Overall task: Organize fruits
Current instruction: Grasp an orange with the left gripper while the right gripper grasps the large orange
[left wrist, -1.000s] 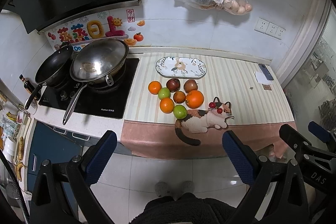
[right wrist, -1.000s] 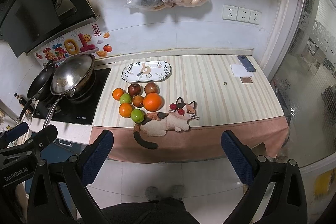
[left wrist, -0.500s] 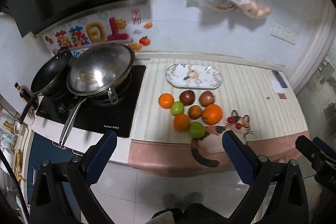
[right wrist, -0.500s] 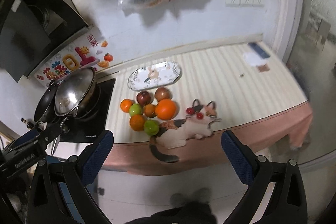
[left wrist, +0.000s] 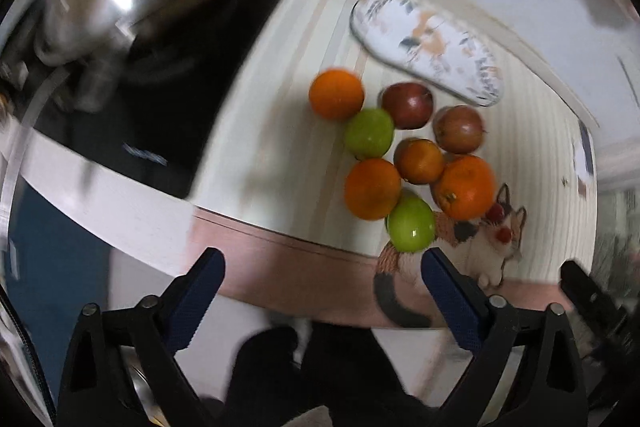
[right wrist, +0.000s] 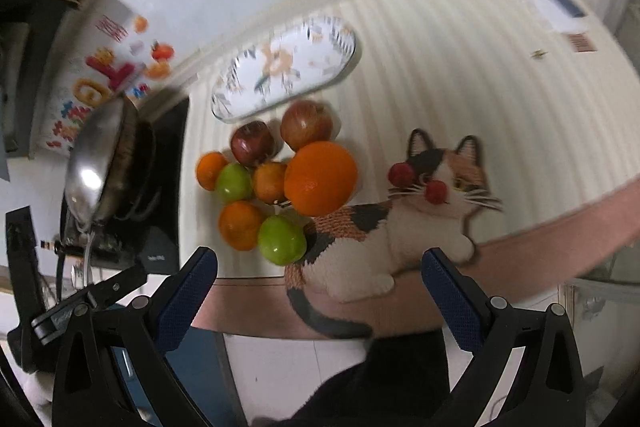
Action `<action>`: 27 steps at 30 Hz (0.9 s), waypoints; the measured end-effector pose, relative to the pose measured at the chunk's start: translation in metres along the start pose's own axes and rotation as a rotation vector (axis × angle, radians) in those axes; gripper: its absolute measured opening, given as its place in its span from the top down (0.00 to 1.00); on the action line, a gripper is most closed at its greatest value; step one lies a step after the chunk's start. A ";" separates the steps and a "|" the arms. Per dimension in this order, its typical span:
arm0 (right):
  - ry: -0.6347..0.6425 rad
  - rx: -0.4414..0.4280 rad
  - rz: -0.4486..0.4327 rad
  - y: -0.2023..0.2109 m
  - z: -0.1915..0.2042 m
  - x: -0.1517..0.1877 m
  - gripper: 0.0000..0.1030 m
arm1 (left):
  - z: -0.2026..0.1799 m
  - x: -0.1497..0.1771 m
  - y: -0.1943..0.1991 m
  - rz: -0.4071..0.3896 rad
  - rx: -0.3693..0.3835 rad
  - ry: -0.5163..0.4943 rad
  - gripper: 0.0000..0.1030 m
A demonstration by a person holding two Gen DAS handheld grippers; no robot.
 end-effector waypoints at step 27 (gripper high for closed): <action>0.096 -0.023 0.425 -0.181 0.003 -0.080 0.20 | -0.022 -0.040 -0.097 0.204 -0.026 -0.003 0.43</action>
Point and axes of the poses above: each gripper's, at about its wrist camera, not at the fingertips, and y roughly against the way its jaws point, z to its left, x to its underside, the point moved 1 cm from there along -y, roughly the way its jaws point, and after that the axes turned 6 degrees about z, right-handed, at the moved point
